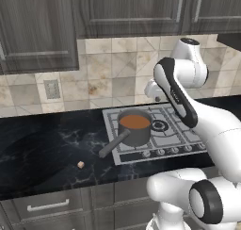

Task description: Pick up the sugar cube(s) and place them in the saucepan with hot chocolate.

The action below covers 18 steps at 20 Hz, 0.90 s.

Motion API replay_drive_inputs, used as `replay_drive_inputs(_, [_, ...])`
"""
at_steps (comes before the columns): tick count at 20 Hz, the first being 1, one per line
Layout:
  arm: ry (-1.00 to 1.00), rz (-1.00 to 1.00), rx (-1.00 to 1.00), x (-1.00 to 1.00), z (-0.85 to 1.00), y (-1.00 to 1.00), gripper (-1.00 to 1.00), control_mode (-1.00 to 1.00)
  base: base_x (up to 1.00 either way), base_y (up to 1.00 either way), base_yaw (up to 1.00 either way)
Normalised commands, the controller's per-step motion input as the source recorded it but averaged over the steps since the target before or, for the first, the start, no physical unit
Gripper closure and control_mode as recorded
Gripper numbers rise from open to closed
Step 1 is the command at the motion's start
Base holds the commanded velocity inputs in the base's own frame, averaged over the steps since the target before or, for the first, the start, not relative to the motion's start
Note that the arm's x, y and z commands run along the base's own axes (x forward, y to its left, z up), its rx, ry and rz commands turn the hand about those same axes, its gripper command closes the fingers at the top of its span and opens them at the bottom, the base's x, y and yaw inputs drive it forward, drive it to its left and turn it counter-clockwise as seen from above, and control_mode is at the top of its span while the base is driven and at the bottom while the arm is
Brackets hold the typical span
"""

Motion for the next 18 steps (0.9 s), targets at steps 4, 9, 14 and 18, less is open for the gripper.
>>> replay_drive_inputs(4, [0.00, 0.00, 0.00, 0.00, 0.00, 0.00, -1.00, -1.00, 0.00, 0.00, 0.00])
replay_drive_inputs(9, [0.01, -0.03, 0.00, 0.00, 0.00, 0.01, -1.00, -1.00, 0.00, 0.00, 0.00])
replay_drive_inputs(14, [0.00, -0.23, 0.00, -0.30, -0.01, 0.21, -1.00, -1.00, 0.00, 0.00, 0.00])
replay_drive_inputs(18, [0.00, -0.34, 0.00, -0.56, 0.00, 0.52, -1.00, -1.00, 0.00, 0.00, 0.00])
